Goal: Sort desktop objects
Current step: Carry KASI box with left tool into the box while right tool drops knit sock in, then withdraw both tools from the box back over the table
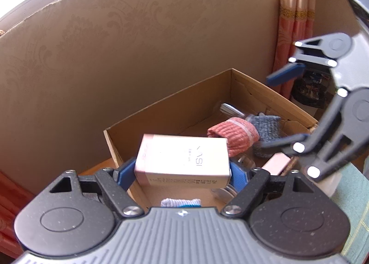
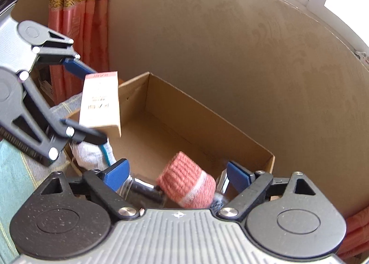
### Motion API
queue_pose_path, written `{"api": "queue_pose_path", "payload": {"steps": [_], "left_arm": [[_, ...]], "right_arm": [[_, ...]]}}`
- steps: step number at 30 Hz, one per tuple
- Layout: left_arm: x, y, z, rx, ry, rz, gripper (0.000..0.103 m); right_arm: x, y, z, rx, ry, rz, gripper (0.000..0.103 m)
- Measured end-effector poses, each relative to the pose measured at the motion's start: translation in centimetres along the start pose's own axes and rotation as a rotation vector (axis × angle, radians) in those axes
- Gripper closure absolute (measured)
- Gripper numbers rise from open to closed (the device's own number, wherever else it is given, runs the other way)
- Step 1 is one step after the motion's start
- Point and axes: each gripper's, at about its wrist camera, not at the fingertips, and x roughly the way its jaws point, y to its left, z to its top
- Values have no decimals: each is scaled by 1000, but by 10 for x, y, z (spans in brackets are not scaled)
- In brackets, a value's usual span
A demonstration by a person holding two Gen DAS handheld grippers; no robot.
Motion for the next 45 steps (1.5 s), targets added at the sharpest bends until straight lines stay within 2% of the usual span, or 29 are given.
{"api": "queue_pose_path", "payload": {"steps": [1, 2, 9, 19, 23, 37, 45], "left_arm": [[1, 0, 1, -3, 0, 16, 10], [0, -2, -2, -12, 1, 33, 8], [-5, 0, -4, -81, 10, 33, 8], [-31, -2, -18, -125, 35, 20, 8], [-41, -9, -25, -131, 45, 12, 8], [-72, -43, -53, -123, 35, -12, 8], [-82, -58, -73, -186, 14, -40, 8]], "right_arm": [[-2, 0, -3, 0, 2, 2, 8], [-5, 0, -6, 1, 3, 4, 8], [-19, 3, -10, 10, -19, 3, 0], [-42, 10, -26, 74, -47, 2, 0], [-52, 15, -36, 88, -31, 5, 0], [-87, 33, -78, 113, -20, -12, 0], [-96, 42, -105, 156, -18, -13, 0]]}}
